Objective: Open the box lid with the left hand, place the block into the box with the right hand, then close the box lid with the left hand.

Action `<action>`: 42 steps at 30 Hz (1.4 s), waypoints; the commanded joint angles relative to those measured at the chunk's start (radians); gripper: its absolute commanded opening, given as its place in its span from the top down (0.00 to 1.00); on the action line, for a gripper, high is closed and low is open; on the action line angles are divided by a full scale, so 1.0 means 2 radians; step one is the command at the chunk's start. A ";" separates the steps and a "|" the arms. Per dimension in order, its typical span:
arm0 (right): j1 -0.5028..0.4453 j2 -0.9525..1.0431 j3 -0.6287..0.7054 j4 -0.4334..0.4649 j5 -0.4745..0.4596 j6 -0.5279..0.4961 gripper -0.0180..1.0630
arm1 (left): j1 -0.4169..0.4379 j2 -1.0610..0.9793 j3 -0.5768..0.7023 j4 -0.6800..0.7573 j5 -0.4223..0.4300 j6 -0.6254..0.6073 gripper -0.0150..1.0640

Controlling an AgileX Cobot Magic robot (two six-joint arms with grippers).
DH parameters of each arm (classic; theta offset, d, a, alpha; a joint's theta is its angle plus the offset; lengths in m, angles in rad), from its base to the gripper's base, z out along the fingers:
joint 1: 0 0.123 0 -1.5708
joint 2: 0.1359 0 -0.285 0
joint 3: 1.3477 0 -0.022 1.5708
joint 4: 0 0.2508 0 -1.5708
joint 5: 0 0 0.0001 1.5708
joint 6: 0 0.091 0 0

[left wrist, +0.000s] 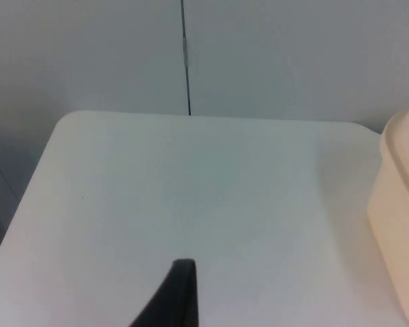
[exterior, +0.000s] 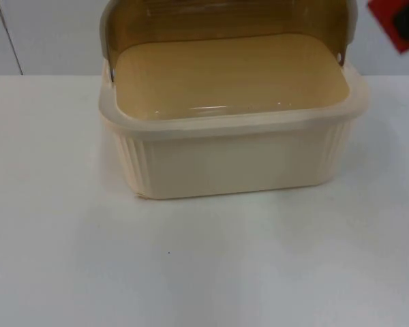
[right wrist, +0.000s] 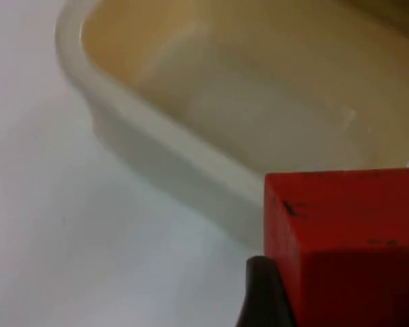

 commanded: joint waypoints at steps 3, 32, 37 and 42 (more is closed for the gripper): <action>0.002 -0.040 -0.002 0.001 -0.050 0.065 0.98 | -0.004 0.001 0.003 -0.001 -0.004 -0.005 0.02; 0.006 -0.029 -0.002 -0.150 -0.092 0.205 0.98 | -0.004 0.001 0.003 0.000 -0.003 -0.005 0.02; 0.036 0.019 0.000 -0.167 -0.115 0.203 0.98 | -0.004 0.001 0.003 0.000 -0.003 -0.005 0.02; 0.037 0.074 0.008 -0.178 -0.169 0.240 0.98 | -0.004 0.001 0.003 0.000 -0.003 -0.005 0.02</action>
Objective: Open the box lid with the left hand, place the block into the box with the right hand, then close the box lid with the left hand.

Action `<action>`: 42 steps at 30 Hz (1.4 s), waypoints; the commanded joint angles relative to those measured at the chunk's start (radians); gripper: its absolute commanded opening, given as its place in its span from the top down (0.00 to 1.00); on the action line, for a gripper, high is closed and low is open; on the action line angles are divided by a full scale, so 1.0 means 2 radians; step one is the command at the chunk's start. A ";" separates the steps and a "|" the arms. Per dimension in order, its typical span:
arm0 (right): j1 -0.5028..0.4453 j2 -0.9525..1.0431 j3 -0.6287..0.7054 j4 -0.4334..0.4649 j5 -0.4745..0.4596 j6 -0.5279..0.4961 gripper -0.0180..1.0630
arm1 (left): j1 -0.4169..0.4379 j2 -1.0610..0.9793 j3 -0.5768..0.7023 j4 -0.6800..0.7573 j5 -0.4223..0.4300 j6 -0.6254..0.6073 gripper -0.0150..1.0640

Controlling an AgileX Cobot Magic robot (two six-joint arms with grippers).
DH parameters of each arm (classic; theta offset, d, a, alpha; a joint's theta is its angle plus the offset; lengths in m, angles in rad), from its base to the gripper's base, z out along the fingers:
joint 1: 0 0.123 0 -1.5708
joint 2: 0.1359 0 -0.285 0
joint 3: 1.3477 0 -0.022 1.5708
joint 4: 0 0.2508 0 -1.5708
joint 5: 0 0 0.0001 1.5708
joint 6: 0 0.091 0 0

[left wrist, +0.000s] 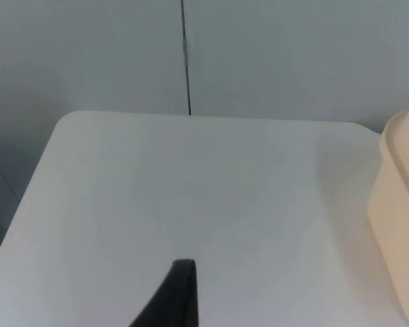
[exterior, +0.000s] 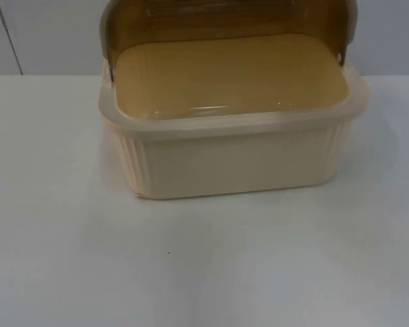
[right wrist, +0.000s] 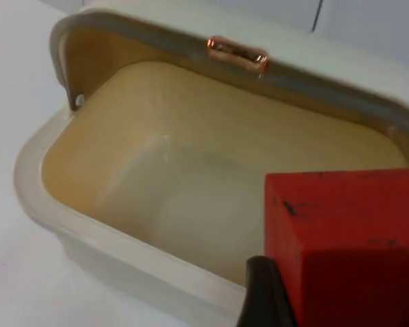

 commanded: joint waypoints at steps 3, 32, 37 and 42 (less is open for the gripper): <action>0.002 0.052 0.006 -0.027 -0.065 0.037 0.98 | -0.004 0.001 0.003 0.001 -0.003 -0.005 0.02; -0.023 0.274 -0.082 0.019 -0.184 -0.001 0.98 | -0.004 0.031 0.003 0.011 0.000 -0.005 0.02; -0.023 0.309 -0.109 0.033 -0.178 -0.001 0.98 | -0.004 0.030 0.003 0.011 -0.004 -0.005 0.02; -0.023 0.338 -0.133 0.033 -0.179 -0.001 0.98 | -0.004 0.030 0.003 0.017 -0.003 -0.005 0.02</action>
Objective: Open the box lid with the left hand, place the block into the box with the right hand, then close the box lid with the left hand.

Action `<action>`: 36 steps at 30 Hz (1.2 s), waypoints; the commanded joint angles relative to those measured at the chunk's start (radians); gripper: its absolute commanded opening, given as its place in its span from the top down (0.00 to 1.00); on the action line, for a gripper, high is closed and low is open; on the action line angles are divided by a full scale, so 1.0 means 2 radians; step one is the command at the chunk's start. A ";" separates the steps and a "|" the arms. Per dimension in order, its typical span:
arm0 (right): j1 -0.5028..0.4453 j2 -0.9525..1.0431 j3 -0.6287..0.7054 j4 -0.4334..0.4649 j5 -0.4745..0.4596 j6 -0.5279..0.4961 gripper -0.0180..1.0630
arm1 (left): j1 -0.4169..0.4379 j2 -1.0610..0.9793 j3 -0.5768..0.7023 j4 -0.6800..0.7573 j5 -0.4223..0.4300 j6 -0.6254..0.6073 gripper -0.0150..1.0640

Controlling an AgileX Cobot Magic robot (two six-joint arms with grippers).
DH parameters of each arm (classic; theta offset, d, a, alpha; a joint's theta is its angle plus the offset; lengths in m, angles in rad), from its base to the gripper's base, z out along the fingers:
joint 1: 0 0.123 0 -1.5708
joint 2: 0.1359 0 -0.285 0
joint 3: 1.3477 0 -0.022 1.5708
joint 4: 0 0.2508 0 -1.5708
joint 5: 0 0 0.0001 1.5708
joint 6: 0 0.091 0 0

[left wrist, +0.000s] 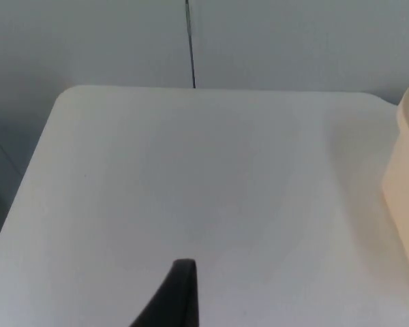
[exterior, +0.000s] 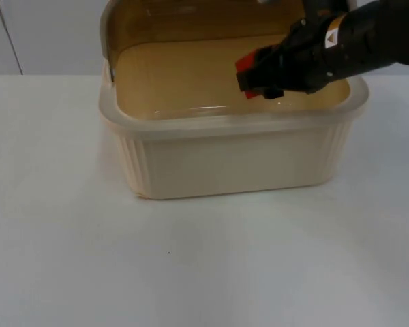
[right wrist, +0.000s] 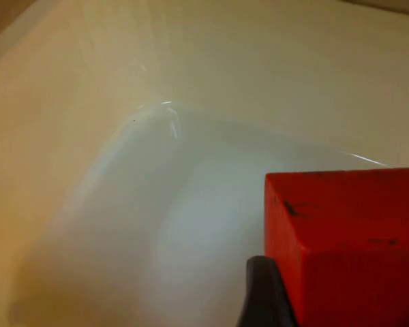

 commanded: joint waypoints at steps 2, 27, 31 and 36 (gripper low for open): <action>-0.002 0.010 -0.011 0.003 -0.004 -0.005 0.98 | -0.004 -0.001 0.003 0.008 -0.002 -0.005 0.02; -0.002 0.032 -0.019 0.000 -0.015 -0.006 0.01 | -0.004 0.000 0.003 0.018 0.012 -0.005 0.02; -0.002 0.032 -0.019 0.001 -0.013 -0.004 0.01 | -0.004 0.000 0.003 0.019 0.012 -0.005 0.02; -0.001 0.018 -0.019 0.010 0.008 -0.004 0.01 | -0.004 0.000 0.003 0.019 0.012 -0.005 0.02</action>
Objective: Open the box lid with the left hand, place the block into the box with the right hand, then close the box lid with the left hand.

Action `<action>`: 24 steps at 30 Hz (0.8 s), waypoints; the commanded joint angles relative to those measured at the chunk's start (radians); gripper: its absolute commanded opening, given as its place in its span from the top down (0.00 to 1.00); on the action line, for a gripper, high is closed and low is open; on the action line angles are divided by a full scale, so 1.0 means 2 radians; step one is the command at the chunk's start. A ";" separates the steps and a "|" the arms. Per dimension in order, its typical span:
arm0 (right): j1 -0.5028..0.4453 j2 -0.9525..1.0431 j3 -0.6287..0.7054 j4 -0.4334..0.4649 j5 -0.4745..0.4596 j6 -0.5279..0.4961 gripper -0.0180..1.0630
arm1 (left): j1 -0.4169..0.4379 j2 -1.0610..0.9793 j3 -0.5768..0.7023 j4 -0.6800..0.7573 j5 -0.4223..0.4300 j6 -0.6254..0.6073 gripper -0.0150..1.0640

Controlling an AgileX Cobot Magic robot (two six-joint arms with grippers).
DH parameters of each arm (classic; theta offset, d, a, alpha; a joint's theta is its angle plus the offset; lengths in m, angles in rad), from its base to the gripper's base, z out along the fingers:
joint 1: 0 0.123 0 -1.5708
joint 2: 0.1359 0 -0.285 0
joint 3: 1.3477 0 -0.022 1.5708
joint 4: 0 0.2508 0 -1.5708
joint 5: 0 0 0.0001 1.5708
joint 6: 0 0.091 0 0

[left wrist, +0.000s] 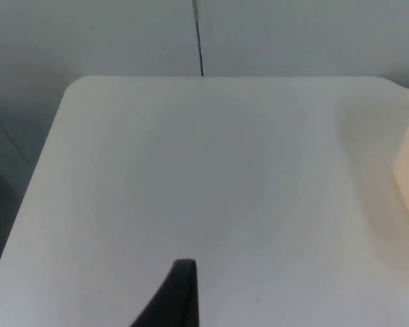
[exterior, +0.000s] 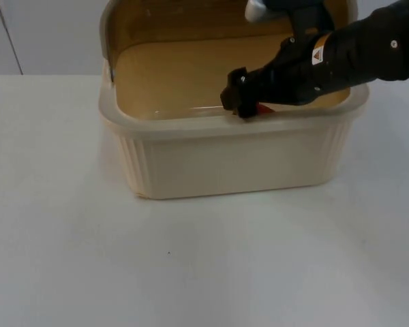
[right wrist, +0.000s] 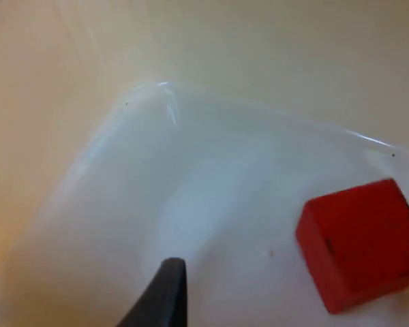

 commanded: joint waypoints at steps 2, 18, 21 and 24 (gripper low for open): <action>-0.001 -0.017 -0.003 0.004 0.015 -0.004 0.01 | -0.004 0.000 0.003 0.004 -0.001 -0.005 0.02; 0.008 -0.152 0.002 0.005 0.134 -0.033 0.01 | -0.004 0.000 0.003 -0.002 -0.012 -0.005 0.02; 0.020 -0.188 0.021 0.005 0.145 -0.034 0.01 | -0.004 0.000 0.003 -0.002 -0.012 -0.005 0.02; 0.029 -0.214 0.038 0.005 0.152 -0.032 0.01 | -0.004 0.000 0.003 -0.003 -0.012 -0.005 0.02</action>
